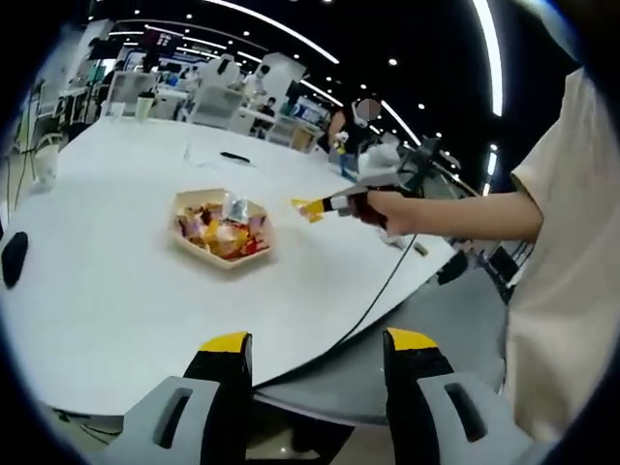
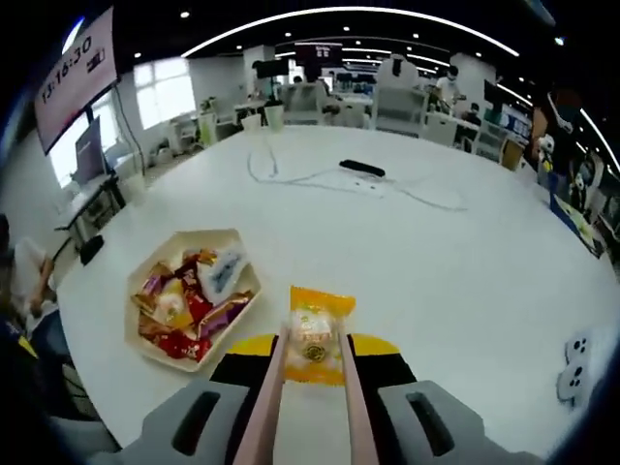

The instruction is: Place the target food into the container with the food tongs after gripping and lifting it, then release it inside without dropping or visibly crushing the food.

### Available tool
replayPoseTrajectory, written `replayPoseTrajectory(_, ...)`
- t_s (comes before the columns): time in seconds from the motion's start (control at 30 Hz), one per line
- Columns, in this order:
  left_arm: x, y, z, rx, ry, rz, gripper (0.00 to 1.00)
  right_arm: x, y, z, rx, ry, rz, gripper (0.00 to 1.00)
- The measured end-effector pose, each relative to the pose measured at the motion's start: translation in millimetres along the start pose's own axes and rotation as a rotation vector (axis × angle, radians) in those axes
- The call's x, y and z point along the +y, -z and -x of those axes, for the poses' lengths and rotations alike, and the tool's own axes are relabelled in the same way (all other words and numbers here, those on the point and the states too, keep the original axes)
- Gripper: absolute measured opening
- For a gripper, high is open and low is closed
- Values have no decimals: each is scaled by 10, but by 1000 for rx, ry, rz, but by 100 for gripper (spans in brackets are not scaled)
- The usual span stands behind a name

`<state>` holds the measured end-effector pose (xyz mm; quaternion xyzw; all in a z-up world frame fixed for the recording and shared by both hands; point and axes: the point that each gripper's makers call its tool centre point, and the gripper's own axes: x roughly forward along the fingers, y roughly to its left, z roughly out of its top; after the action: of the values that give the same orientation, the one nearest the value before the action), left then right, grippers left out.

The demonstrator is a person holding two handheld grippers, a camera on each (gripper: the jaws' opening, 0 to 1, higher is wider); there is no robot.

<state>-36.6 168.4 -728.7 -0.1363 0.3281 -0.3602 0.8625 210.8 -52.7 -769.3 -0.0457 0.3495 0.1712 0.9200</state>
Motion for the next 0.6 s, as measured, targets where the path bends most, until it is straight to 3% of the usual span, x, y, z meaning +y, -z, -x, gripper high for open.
replayPoseTrajectory(0.27,-44,-9,72,-21,1,-23,53,110,-242,194,-62,-11,18,26)
replayPoseTrajectory(0.6,-83,-62,125,-51,3,-37,53,197,-363,365,-96,-33,48,24)
